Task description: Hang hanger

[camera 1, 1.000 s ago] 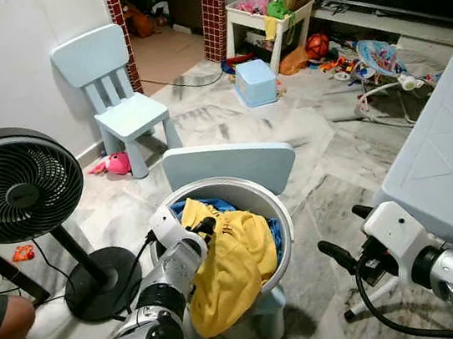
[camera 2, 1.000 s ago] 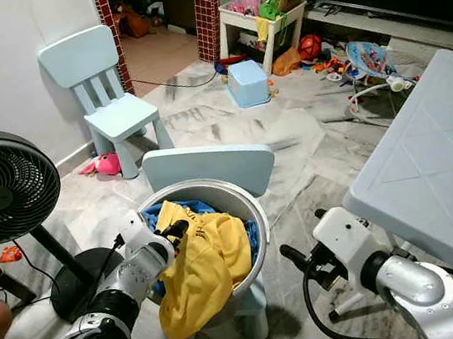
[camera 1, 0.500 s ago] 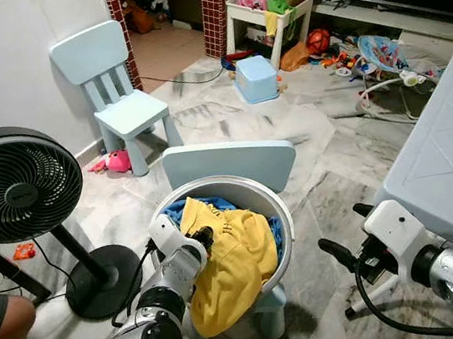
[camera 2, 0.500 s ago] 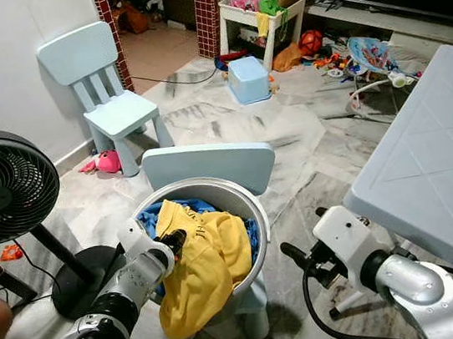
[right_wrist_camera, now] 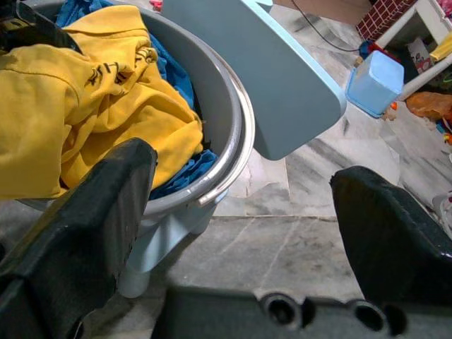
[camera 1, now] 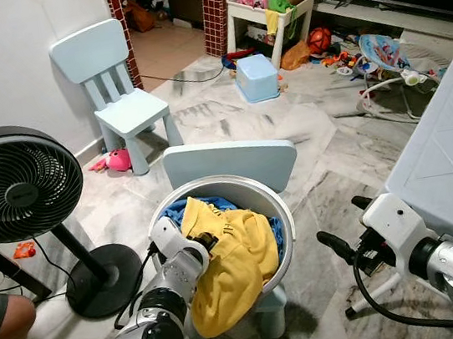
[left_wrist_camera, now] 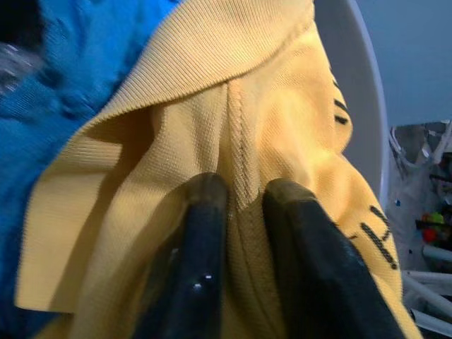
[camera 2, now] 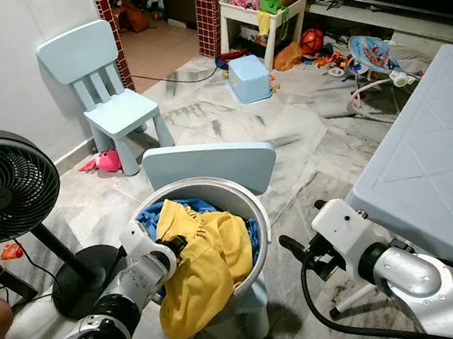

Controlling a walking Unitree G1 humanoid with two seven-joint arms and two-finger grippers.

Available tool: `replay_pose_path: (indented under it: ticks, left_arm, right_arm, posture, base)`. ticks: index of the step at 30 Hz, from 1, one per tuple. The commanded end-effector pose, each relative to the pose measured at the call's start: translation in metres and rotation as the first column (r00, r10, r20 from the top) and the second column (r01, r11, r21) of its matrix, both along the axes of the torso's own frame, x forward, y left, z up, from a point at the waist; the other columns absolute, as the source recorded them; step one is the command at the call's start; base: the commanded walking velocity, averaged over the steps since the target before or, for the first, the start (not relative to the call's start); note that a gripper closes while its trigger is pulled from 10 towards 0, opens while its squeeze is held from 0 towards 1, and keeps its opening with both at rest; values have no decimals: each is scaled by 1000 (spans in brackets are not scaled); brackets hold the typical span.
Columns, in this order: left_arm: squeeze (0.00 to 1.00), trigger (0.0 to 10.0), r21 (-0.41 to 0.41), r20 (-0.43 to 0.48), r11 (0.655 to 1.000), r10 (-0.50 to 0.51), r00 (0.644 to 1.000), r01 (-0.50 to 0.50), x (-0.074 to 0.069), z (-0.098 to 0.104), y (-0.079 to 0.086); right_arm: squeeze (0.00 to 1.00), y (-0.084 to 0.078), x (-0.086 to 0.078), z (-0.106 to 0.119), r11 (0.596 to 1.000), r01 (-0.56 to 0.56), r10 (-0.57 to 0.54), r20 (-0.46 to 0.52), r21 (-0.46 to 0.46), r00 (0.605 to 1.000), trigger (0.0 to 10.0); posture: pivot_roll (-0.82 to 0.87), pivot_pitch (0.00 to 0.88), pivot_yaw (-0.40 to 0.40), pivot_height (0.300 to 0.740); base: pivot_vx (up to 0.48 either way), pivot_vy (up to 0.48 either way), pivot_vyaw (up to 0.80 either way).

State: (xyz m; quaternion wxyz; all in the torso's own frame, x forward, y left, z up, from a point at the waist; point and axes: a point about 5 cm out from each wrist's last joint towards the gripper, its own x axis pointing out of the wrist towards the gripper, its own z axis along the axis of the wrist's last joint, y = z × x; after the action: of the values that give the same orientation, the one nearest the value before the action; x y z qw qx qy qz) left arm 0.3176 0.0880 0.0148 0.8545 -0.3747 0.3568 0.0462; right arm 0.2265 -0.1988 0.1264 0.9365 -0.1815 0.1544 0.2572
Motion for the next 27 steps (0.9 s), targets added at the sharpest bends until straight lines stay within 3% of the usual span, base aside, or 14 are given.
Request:
replay_pose_path:
  ticks: [1, 11, 18, 27]
  left_arm:
    - [0, 0, 0, -2, 1000, -14, 1000, 14, 0, 2, -6]
    - [0, 0, 7, 0, 999, -34, 999, 34, 0, 2, -8]
    - [0, 0, 108, 97, 986, -140, 985, 129, 7, 18, -14]
    - [0, 0, 162, 116, 964, -233, 966, 213, -13, 22, -21]
  right_arm:
    - [0, 0, 3, 2, 1000, -6, 6, 10, -1, 1000, 10000]
    - [0, 0, 7, 2, 1000, -8, 8, 16, -2, 1000, 10000]
    - [0, -2, 9, 1, 1000, -5, 5, 20, -4, 1000, 10000]
    - [0, 0, 13, 1, 1000, -11, 10, 26, 1, 1000, 10000]
  posture:
    - [-326, 59, -66, 740]
    - [-321, 55, -67, 740]
    - [-306, 54, -67, 740]
    - [-283, 54, -70, 740]
  base:
    - [0, 0, 0]
    - [0, 0, 0]
    - [0, 0, 0]
    - [0, 0, 0]
